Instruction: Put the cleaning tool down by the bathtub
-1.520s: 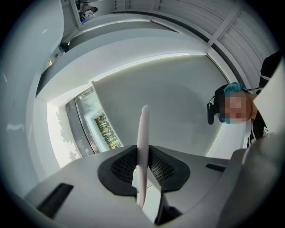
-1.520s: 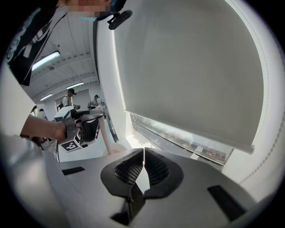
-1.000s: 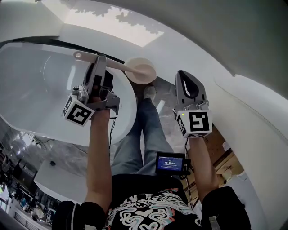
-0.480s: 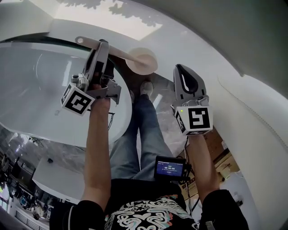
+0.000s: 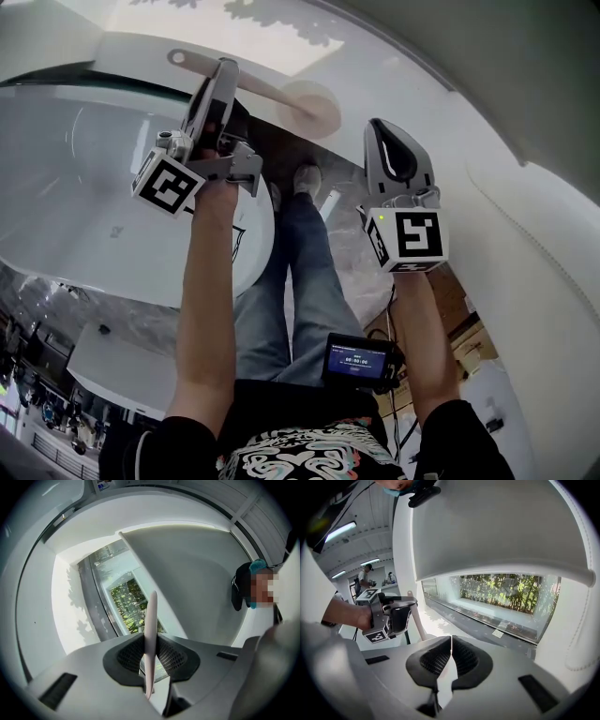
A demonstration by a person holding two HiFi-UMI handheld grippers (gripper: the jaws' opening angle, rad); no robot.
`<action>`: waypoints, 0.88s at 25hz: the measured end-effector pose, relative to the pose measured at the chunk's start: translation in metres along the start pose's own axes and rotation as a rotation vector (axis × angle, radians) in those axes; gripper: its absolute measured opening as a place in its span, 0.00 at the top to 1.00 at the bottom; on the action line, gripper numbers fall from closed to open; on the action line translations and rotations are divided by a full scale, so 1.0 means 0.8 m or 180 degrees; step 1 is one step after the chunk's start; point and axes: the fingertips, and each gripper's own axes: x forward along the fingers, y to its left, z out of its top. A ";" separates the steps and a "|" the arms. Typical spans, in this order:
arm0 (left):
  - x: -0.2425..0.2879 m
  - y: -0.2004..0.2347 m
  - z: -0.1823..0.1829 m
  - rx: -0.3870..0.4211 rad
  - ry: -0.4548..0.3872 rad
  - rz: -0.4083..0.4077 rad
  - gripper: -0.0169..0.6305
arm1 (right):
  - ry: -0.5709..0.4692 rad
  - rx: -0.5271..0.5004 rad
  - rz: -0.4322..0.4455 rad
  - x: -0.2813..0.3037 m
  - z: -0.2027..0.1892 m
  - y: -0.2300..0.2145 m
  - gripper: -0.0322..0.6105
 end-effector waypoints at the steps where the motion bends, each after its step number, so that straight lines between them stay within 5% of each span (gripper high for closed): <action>1: 0.003 0.004 -0.002 -0.0012 -0.0001 0.0013 0.84 | 0.0016 -0.0008 -0.0002 0.003 -0.002 -0.001 0.91; 13: 0.027 0.043 -0.026 -0.0414 -0.0198 0.0043 0.84 | 0.0154 0.0035 -0.0107 0.017 -0.035 -0.017 0.91; 22: 0.048 0.074 -0.063 -0.0671 -0.0087 0.0228 0.84 | 0.0154 0.0067 -0.0073 0.019 -0.037 -0.012 0.91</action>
